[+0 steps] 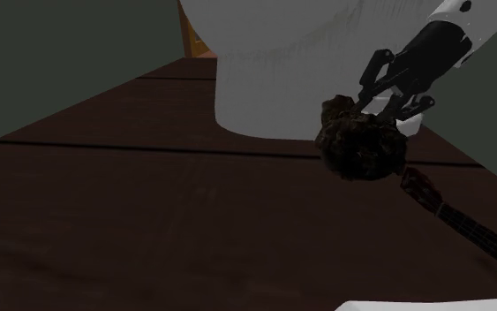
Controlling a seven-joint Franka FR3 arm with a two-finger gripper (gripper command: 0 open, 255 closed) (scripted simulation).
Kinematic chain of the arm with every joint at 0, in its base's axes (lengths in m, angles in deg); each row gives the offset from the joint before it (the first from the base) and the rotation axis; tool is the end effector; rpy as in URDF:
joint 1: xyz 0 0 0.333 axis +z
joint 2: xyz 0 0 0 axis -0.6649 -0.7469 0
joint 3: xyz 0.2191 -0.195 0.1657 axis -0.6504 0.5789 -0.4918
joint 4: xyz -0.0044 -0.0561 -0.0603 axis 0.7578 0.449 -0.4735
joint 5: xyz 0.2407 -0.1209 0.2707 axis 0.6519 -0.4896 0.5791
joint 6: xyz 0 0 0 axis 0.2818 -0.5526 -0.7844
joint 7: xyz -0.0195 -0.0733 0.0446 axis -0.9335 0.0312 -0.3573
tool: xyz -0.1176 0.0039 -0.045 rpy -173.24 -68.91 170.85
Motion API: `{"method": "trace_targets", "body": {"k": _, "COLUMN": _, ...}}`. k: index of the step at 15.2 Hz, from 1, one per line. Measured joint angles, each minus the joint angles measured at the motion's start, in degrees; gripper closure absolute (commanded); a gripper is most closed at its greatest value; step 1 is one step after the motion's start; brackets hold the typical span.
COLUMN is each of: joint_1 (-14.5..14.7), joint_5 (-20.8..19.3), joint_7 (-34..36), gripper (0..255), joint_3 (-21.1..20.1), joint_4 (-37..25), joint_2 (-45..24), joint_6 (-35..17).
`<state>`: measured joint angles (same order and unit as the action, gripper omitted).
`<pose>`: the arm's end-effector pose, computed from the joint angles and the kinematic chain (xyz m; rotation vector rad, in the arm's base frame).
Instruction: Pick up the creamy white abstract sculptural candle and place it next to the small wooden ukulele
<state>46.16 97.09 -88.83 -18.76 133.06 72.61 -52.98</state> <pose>0.4152 -0.0158 0.4654 -2.4553 -0.3295 0.3567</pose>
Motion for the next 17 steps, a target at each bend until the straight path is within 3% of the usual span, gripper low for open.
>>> {"method": "trace_targets", "body": {"k": 17, "joint_1": 0.3, "joint_5": 1.5, "joint_7": -6.5, "gripper": 255, "joint_3": 0.0, "joint_4": 7.6, "joint_2": -5.5, "joint_6": -11.2}}
